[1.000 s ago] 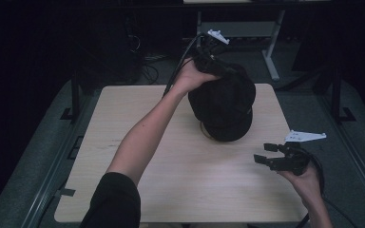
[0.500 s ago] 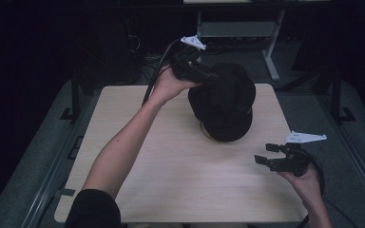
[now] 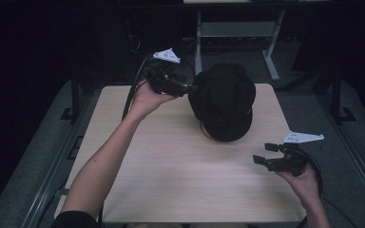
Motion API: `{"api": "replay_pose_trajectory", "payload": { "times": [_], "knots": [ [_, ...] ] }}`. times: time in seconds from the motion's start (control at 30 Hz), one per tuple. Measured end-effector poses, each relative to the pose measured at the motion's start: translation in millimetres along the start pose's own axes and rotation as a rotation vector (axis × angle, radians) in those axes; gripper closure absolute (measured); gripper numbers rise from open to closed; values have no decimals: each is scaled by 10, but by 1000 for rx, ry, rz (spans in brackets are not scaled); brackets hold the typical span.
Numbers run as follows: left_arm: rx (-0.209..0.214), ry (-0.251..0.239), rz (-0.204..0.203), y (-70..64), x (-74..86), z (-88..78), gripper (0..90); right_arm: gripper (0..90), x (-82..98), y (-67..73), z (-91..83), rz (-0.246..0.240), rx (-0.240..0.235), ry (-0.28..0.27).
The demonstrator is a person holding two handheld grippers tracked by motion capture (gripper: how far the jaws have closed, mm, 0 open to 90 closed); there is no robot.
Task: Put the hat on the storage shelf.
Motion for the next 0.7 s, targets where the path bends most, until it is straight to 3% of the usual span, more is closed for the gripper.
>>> {"api": "replay_pose_trajectory", "payload": {
  "times": [0.43, 0.7],
  "knots": [
    [-20, -1, -33, 2, 463, -202, 353, 194, -5, 31, 15, -7, 11, 8],
    [-25, -20, -58, -1, 647, -293, 352, 194, -12, 47, 26, -10, 19, 5]
  ]
}}
Point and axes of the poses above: each handheld gripper's, and its own axes: z roughly forward along the jaws, x roughly out of its underside, y roughly to its left, the point moved 5 cm from there along z, roughly forward along the jaws, and after that the axes turned 10 degrees about y, right-handed, at the moved point
